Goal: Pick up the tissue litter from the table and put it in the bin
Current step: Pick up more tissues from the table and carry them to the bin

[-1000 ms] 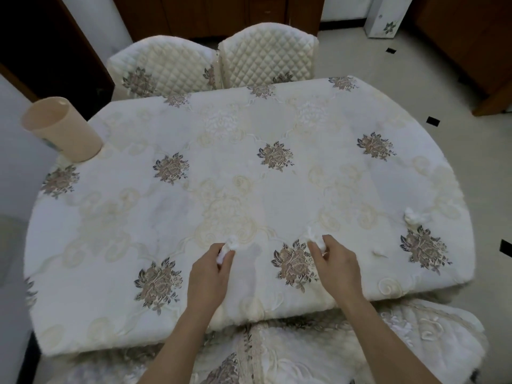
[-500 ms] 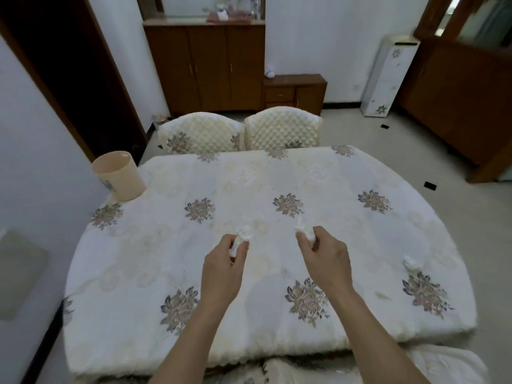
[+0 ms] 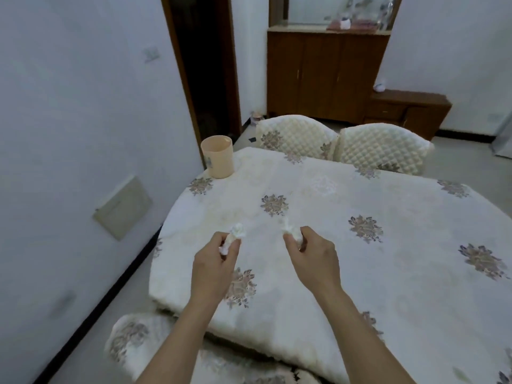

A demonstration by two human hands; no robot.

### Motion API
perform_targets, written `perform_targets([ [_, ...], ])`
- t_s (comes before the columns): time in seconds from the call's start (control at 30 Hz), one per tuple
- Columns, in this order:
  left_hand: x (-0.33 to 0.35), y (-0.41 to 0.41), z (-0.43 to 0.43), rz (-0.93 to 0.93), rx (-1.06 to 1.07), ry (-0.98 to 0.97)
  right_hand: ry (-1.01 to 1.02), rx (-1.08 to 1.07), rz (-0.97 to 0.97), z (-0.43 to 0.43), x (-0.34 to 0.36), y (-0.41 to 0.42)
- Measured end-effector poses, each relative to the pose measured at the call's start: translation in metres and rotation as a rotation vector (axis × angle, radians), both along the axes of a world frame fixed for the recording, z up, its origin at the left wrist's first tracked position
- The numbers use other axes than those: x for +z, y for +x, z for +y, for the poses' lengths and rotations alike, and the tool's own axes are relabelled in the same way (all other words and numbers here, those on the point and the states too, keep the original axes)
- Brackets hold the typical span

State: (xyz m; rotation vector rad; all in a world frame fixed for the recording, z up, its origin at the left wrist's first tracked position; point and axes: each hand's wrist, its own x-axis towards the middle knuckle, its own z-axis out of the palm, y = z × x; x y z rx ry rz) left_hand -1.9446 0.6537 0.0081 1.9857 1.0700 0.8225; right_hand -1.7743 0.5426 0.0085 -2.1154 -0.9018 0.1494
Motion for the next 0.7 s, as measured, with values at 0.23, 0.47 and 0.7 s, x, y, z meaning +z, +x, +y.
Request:
perform_targets([
  [0.23, 0.004, -0.083, -0.004, 0.024, 0.303, 0.001, -0.013, 0.316, 0.024, 0.052, -0.010, -0.062],
  [0.47, 0.000, -0.173, -0.019, 0.030, 0.577, -0.004, -0.020, 0.590, 0.031, 0.088, -0.016, -0.145],
  [0.7, -0.006, -0.238, -0.020, -0.008, 0.790, -0.028, -0.004, 0.770, -0.007, 0.118, -0.015, -0.212],
])
